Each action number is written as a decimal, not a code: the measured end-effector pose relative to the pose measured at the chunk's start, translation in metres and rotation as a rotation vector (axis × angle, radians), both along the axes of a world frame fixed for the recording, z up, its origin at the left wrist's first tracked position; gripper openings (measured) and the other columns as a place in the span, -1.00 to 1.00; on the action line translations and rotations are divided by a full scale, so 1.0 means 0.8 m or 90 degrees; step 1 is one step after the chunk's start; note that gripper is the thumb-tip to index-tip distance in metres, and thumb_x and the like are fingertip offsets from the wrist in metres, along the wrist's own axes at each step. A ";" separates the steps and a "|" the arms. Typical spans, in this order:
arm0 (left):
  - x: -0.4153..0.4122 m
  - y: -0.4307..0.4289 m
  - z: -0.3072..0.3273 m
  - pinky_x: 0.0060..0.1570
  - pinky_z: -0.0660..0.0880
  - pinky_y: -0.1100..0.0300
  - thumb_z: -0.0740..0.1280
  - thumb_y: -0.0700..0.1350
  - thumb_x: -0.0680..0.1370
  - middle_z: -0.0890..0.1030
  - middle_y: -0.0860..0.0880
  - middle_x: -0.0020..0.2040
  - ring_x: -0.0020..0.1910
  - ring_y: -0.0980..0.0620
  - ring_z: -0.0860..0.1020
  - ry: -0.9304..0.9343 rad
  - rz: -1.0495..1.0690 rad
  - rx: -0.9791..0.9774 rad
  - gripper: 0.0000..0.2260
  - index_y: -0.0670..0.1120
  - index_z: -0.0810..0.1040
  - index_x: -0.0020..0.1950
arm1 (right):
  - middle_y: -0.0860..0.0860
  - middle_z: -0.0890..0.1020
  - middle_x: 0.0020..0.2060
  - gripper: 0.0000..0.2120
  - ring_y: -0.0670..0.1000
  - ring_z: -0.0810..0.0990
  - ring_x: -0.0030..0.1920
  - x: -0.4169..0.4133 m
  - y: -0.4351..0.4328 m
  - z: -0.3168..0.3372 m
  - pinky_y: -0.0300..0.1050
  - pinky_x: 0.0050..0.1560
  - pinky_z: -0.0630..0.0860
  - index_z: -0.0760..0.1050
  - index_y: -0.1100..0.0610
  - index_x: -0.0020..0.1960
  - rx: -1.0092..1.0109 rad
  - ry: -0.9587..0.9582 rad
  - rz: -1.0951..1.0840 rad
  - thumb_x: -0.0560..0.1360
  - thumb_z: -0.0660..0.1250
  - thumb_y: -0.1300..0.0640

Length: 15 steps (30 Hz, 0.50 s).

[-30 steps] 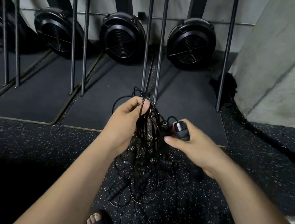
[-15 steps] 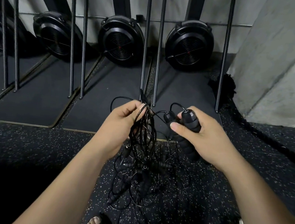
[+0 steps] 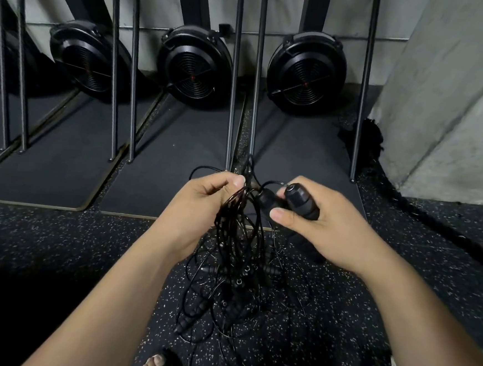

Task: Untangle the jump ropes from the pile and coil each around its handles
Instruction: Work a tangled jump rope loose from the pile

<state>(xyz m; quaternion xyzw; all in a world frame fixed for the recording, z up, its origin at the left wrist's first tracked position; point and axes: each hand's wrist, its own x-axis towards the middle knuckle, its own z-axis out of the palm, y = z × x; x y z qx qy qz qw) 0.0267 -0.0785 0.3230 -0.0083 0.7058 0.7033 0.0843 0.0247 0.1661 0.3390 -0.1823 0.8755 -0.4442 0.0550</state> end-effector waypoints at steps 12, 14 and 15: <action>0.000 -0.004 0.003 0.13 0.44 -0.11 0.30 -0.06 0.73 0.63 -0.04 -0.13 -0.10 -0.02 0.52 -0.044 0.068 0.120 -0.76 -0.15 0.72 0.16 | -0.06 0.68 -0.26 -0.74 -0.08 0.64 -0.28 -0.004 0.016 0.007 -0.12 -0.23 0.55 0.55 0.01 -0.07 0.075 -0.088 -0.001 0.54 0.55 -0.12; 0.002 -0.003 0.006 0.10 0.44 -0.05 0.29 -0.06 0.72 0.55 0.01 -0.18 -0.17 0.04 0.48 -0.055 0.055 0.170 -0.77 -0.06 0.73 0.05 | -0.09 0.70 -0.26 -0.75 -0.10 0.66 -0.27 -0.001 0.013 0.002 -0.09 -0.20 0.59 0.56 -0.01 -0.10 0.055 -0.141 0.023 0.53 0.57 -0.11; 0.003 -0.001 0.008 0.04 0.46 0.00 0.28 -0.06 0.71 0.52 0.02 -0.19 -0.19 0.05 0.47 -0.062 0.045 0.200 -0.77 -0.04 0.72 0.02 | -0.10 0.72 -0.24 -0.76 -0.08 0.68 -0.25 0.000 0.012 -0.001 -0.06 -0.16 0.62 0.57 -0.02 -0.08 0.044 -0.151 0.026 0.53 0.57 -0.12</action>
